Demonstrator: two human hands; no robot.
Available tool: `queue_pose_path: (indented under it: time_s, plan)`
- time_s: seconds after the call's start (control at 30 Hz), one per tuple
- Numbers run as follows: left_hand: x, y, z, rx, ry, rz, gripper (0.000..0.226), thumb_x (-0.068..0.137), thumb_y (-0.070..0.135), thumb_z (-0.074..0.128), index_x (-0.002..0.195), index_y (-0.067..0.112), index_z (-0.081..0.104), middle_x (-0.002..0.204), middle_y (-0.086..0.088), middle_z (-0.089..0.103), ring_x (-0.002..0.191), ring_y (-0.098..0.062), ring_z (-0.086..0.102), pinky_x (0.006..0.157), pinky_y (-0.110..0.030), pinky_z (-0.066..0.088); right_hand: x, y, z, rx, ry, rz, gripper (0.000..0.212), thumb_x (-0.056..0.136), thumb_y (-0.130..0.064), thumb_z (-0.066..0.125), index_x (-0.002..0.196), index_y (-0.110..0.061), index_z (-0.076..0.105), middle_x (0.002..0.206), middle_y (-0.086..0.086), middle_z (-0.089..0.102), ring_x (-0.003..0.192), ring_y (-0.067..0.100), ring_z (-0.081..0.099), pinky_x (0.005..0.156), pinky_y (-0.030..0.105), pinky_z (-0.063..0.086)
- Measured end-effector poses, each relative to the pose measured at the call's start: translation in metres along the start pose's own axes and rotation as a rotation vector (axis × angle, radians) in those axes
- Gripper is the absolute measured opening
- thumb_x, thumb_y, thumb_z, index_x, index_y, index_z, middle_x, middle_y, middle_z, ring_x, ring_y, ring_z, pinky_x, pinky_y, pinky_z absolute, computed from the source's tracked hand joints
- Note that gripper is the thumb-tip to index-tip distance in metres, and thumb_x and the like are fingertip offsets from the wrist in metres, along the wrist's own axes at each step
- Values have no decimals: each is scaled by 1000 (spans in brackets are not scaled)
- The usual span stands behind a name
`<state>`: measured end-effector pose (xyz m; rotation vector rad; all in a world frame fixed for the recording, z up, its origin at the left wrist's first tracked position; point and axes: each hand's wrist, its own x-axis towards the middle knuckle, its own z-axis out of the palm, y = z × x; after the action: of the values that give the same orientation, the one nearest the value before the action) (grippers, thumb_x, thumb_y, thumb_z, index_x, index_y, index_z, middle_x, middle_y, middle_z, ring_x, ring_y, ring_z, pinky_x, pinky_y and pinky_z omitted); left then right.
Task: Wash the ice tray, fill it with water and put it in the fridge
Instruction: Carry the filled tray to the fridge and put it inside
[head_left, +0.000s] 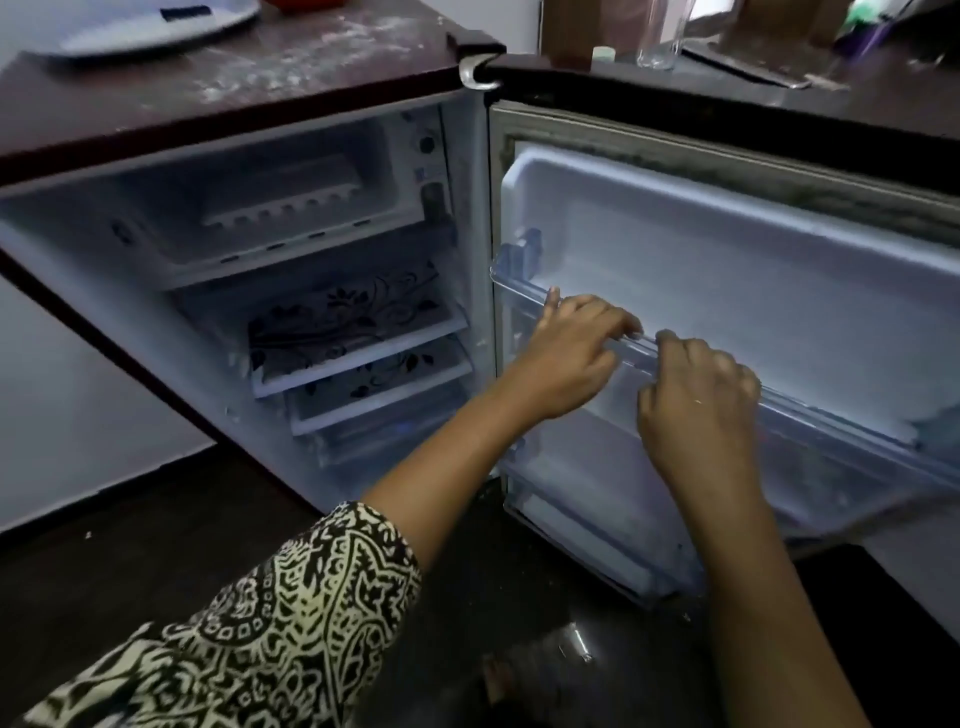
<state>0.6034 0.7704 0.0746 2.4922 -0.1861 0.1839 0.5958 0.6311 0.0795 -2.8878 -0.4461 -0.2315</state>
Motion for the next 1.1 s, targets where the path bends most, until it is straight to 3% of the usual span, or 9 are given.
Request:
queue_pose_path:
  time_s: [0.17, 0.23, 0.4, 0.53, 0.63, 0.77, 0.87, 1.0, 1.1]
  plan:
    - [-52, 5, -25, -25, 12, -174, 39, 93, 5, 43, 130, 12, 56, 149, -8, 42, 147, -23, 19, 119, -47, 3, -50, -55, -15, 71, -107, -96, 53, 93, -17, 41, 144, -5, 30, 148, 17, 35, 133, 31, 34, 109, 41, 22]
    - [-86, 12, -39, -69, 50, -204, 38, 98, 10, 46, 135, 15, 53, 155, -7, 34, 147, -20, 21, 118, -44, 8, -79, -80, -28, 105, -125, -160, 52, 96, -20, 38, 145, -7, 29, 154, 13, 27, 141, 27, 25, 116, 44, 16]
    - [-195, 43, -78, -222, 337, -251, 32, 98, 11, 49, 128, 19, 59, 131, 1, 60, 121, -13, 54, 101, -36, 45, -154, -114, -76, 174, -46, -332, 47, 98, -22, 36, 144, -14, 33, 152, 6, 32, 140, 21, 27, 118, 43, 10]
    - [-273, 77, -104, -313, 487, -275, 20, 99, 16, 53, 112, 24, 65, 106, 8, 70, 101, -10, 65, 87, -45, 54, -213, -132, -122, 386, 145, -553, 38, 88, -8, 52, 125, -6, 57, 130, 12, 57, 122, 25, 51, 109, 47, 34]
    - [-308, 103, -126, -333, 518, -274, 22, 94, 27, 53, 111, 31, 65, 103, 14, 71, 100, -4, 65, 88, -39, 54, -225, -141, -146, 438, 245, -624, 39, 85, -14, 47, 121, -9, 62, 125, 9, 61, 118, 25, 54, 108, 48, 35]
    - [-320, 109, -146, -79, 570, -391, 35, 93, 41, 48, 125, 33, 61, 118, 14, 67, 109, -6, 61, 93, -30, 49, -187, -162, -147, 359, 160, -600, 32, 91, -22, 40, 115, -16, 61, 127, 5, 59, 118, 27, 51, 108, 46, 29]
    - [-321, 88, -164, 170, 668, -562, 47, 96, 47, 48, 137, 26, 52, 134, 3, 60, 119, -18, 56, 88, -27, 41, -153, -194, -123, 425, 93, -643, 33, 95, -27, 42, 126, -22, 54, 136, 0, 51, 129, 22, 41, 114, 45, 18]
    - [-311, 34, -202, 429, 603, -713, 71, 88, 66, 47, 143, 21, 41, 143, -2, 49, 126, -24, 50, 91, -36, 42, -120, -249, -85, 449, 113, -783, 44, 98, -31, 39, 141, -25, 40, 157, 1, 22, 146, 18, 8, 115, 48, 2]
    - [-308, -16, -232, 464, 522, -754, 71, 93, 61, 41, 151, 23, 26, 159, -2, 25, 145, -22, 26, 113, -51, 29, -94, -289, -64, 515, 67, -837, 45, 100, -37, 34, 143, -24, 37, 157, -3, 23, 147, 15, 8, 116, 49, -1]
